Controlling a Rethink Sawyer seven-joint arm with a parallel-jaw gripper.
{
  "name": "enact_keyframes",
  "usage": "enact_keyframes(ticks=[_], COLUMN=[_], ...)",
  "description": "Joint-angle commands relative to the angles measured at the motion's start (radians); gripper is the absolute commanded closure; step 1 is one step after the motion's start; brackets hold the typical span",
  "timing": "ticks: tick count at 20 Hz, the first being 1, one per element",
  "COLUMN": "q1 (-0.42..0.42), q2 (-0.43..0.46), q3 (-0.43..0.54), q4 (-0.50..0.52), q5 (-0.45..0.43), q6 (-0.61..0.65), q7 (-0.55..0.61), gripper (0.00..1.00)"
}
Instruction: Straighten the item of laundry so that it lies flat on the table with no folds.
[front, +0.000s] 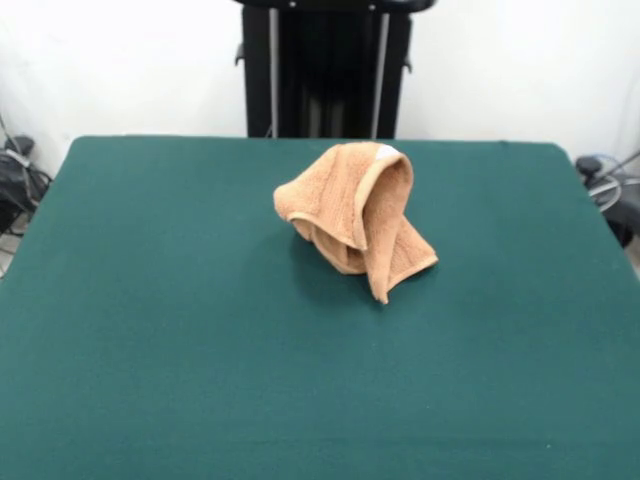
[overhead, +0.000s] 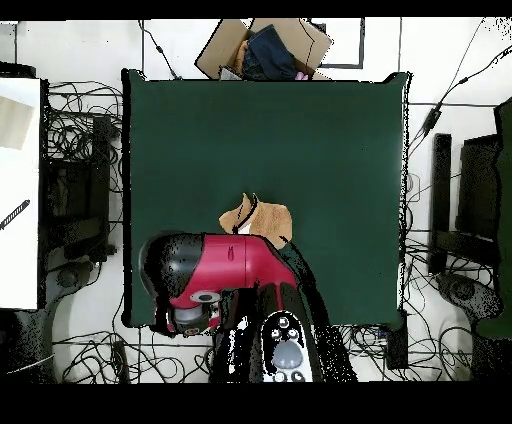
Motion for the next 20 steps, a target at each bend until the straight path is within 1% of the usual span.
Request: enact_keyframes(ticks=[1, 9, 20], q1=[-0.032, -0.036, -0.023], q2=[0.134, 0.241, 0.353], q3=[0.093, 0.101, 0.109], q4=[-0.069, -0.147, -0.255], q5=[-0.047, -0.057, -0.072], q6=[-0.064, -0.079, -0.080], q7=[-0.016, -0.016, -0.017], gripper=[0.00, 0.00, 0.00])
